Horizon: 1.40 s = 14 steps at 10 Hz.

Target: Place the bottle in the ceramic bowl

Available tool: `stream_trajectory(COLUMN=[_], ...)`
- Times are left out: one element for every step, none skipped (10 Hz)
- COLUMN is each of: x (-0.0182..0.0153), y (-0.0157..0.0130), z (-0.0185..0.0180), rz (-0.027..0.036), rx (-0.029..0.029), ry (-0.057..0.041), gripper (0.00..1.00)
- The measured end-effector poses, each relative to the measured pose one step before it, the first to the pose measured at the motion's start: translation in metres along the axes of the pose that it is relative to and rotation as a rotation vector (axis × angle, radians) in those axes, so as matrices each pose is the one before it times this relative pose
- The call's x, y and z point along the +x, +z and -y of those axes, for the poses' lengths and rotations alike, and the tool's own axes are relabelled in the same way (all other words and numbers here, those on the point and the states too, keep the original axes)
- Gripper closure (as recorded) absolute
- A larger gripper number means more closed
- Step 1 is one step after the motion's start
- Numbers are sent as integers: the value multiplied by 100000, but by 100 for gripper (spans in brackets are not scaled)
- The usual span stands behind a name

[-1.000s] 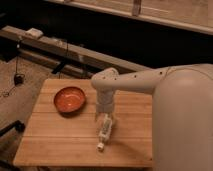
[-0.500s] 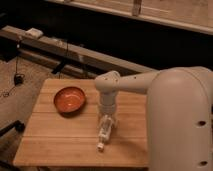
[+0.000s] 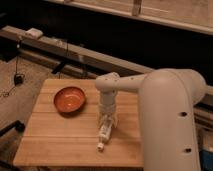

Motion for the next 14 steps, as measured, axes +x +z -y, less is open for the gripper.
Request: stream_trajectory(x=[-117, -147, -48, 111, 327, 374, 132, 115, -43, -271, -534, -1197, -888, -1157], y=[297, 424, -68, -513, -775, -1326, -1275, -2038, -2425, -1806, -1416, -1333, -648, -448], z=[-135, 201, 305, 86, -153, -344, -173, -230, -751, -1193, -1510, -2312, -1502, -1699], rz=[-1567, -2986, 112, 1079, 1438, 2225, 1709, 2348, 2525, 1888, 1760, 2223, 1076, 688], rx=[-949, -2760, -792, -1017, -993, -1323, -1056, -1164, -814, -529, -624, -576, -281, -4], ry=[-207, 965, 763, 606, 529, 44, -92, -246, -2300, -2871, -3223, -4791, -3066, -3500], gripper=[47, 60, 69, 78, 88, 98, 100, 100, 100, 100, 100, 100, 100, 100])
